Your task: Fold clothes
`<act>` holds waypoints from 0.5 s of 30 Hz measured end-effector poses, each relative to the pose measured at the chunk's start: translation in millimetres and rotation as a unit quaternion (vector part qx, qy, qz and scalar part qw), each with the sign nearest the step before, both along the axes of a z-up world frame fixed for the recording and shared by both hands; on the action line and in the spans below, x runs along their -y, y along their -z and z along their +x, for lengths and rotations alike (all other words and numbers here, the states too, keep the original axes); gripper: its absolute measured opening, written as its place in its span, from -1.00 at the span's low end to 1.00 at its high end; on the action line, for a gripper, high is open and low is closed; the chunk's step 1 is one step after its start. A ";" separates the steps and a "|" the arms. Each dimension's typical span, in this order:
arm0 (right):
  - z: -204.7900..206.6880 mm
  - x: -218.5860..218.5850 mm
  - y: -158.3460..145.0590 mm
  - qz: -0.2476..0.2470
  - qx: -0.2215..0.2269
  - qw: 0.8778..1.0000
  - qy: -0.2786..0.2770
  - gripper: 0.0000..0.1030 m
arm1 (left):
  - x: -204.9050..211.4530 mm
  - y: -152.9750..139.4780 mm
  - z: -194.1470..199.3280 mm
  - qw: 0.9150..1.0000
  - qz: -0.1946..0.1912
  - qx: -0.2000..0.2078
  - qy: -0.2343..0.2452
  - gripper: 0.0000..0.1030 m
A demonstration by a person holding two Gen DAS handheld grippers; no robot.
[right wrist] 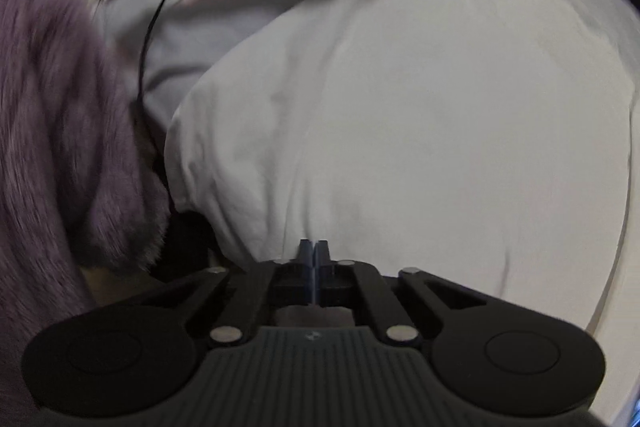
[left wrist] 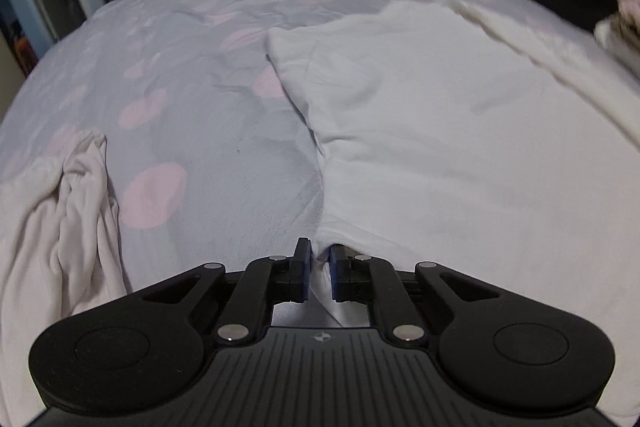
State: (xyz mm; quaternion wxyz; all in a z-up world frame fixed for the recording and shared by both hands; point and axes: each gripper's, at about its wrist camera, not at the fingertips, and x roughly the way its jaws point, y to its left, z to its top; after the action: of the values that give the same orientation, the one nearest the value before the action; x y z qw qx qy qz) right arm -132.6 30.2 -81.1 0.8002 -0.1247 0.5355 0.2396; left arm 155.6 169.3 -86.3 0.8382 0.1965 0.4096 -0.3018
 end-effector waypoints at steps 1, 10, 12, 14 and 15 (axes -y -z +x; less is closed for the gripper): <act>4.3 8.0 -3.8 0.020 -0.013 1.000 0.019 -0.98 | -2.7 -1.3 1.9 1.000 -0.011 -0.007 -0.008 -0.86; 21.5 28.4 -49.1 0.181 -0.068 0.980 0.037 -0.98 | -32.4 -13.4 22.0 0.984 -0.119 -0.086 -0.105 -0.89; 22.8 17.9 -49.9 0.198 -0.075 0.977 0.025 -0.98 | -38.0 -13.9 24.5 0.980 -0.134 -0.095 -0.115 -0.89; 23.4 1.9 -47.6 0.205 -0.078 0.976 0.009 -0.98 | -42.1 -13.6 26.0 0.977 -0.142 -0.101 -0.121 -0.89; 23.8 -7.3 -45.7 0.205 -0.078 0.976 0.000 -0.98 | -44.2 -13.4 26.7 0.976 -0.147 -0.103 -0.124 -0.89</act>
State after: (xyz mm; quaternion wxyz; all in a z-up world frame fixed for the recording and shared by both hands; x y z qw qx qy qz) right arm -108.8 37.5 -35.4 0.7645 0.0612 0.5359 0.3530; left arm 182.4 213.5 -72.9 0.8419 -0.0130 0.4664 -0.2712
